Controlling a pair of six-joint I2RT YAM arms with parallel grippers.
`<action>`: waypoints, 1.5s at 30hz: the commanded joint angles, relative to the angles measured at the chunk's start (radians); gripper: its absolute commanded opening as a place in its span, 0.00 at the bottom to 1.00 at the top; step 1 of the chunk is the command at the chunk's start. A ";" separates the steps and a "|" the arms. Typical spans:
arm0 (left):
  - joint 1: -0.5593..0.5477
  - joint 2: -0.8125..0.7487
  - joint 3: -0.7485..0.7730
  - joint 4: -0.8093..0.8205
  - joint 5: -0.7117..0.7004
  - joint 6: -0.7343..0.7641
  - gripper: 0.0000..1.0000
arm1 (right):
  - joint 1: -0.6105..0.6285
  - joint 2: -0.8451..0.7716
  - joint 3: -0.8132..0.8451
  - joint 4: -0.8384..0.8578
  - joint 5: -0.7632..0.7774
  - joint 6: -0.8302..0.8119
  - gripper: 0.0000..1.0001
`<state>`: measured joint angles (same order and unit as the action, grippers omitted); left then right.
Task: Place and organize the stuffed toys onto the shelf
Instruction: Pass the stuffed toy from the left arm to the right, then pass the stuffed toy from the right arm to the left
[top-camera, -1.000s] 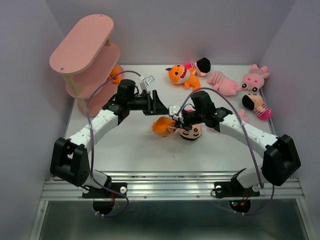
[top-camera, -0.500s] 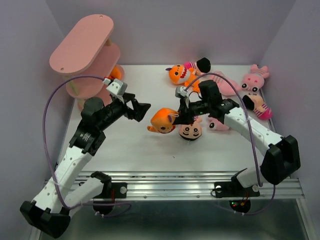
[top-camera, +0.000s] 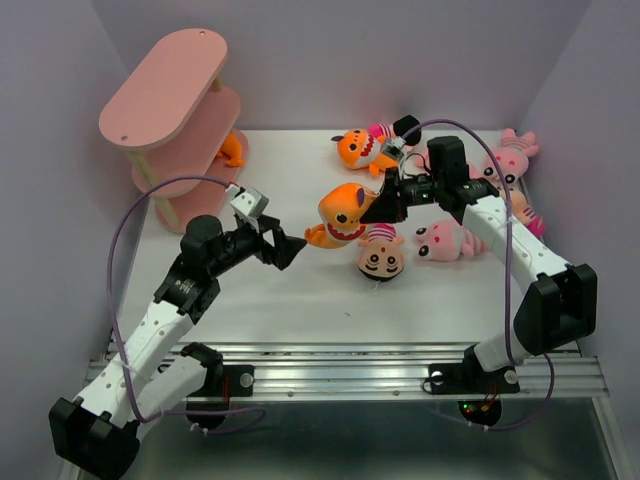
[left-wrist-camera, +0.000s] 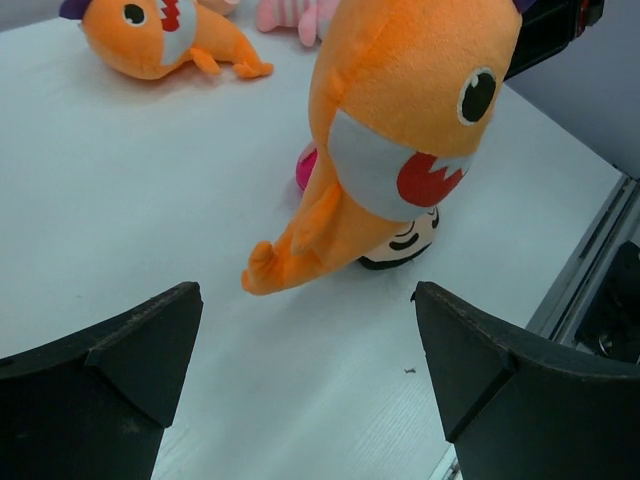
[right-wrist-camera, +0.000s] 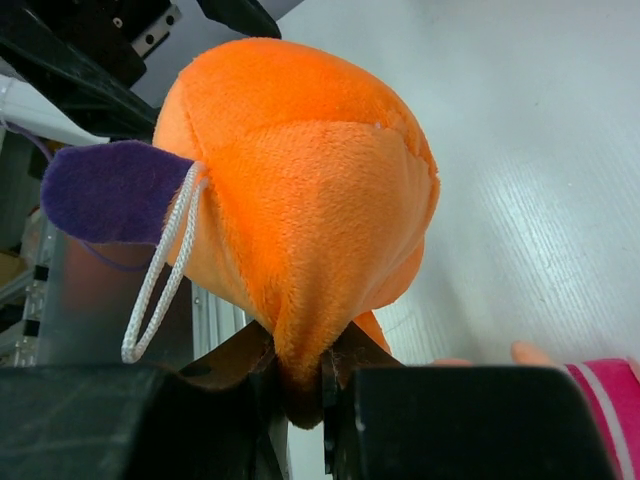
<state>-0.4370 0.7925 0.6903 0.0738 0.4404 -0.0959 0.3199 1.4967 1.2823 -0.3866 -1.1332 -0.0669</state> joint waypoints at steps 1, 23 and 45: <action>0.001 0.004 -0.035 0.138 0.116 -0.013 0.99 | -0.007 -0.004 0.049 0.015 -0.069 0.084 0.01; -0.006 0.166 -0.100 0.359 0.205 0.038 0.96 | -0.025 0.023 0.064 0.014 -0.114 0.200 0.01; -0.115 0.372 -0.011 0.366 0.244 0.078 0.64 | -0.044 0.004 0.040 0.022 -0.208 0.234 0.01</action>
<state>-0.5354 1.1587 0.6167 0.3779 0.6807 -0.0223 0.2817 1.5333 1.3014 -0.3889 -1.3014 0.1581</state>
